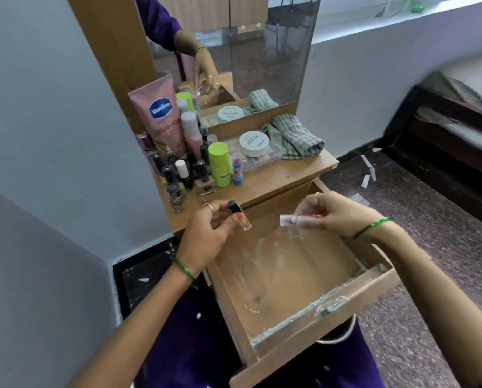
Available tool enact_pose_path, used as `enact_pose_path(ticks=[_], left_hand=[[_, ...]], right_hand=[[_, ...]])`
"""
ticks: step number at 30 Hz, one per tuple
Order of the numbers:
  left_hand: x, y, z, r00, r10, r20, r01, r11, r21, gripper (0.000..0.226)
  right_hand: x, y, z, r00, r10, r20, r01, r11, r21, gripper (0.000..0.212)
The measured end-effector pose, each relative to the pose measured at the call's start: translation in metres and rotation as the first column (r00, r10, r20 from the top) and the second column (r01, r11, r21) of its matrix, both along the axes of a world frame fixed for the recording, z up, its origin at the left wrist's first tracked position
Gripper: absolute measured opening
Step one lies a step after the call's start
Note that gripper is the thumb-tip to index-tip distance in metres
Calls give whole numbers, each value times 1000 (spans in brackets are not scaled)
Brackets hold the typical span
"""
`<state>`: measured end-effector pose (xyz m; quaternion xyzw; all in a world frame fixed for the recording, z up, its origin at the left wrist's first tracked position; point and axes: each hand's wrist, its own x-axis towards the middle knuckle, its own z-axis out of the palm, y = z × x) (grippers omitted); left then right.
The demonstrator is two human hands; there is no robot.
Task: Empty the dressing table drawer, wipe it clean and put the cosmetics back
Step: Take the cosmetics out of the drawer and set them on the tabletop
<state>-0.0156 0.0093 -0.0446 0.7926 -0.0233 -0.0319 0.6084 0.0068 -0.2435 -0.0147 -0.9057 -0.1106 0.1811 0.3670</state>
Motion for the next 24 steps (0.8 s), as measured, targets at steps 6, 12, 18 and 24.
enact_pose_path(ticks=[6,12,18,24], left_hand=[[-10,30,0,957,205,203,-234,963,130,12],[-7,34,1,867,332,370,-432,872,231,26],[5,25,1,838,358,412,-490,826,278,39],[6,16,-5,831,338,442,-495,812,309,39]], right_hand=[[6,44,8,980,-100,170,90,994,65,26],[16,83,24,968,-89,235,84,996,33,16],[32,103,28,959,-95,268,91,995,30,19],[36,122,24,949,-87,302,118,989,-85,21]])
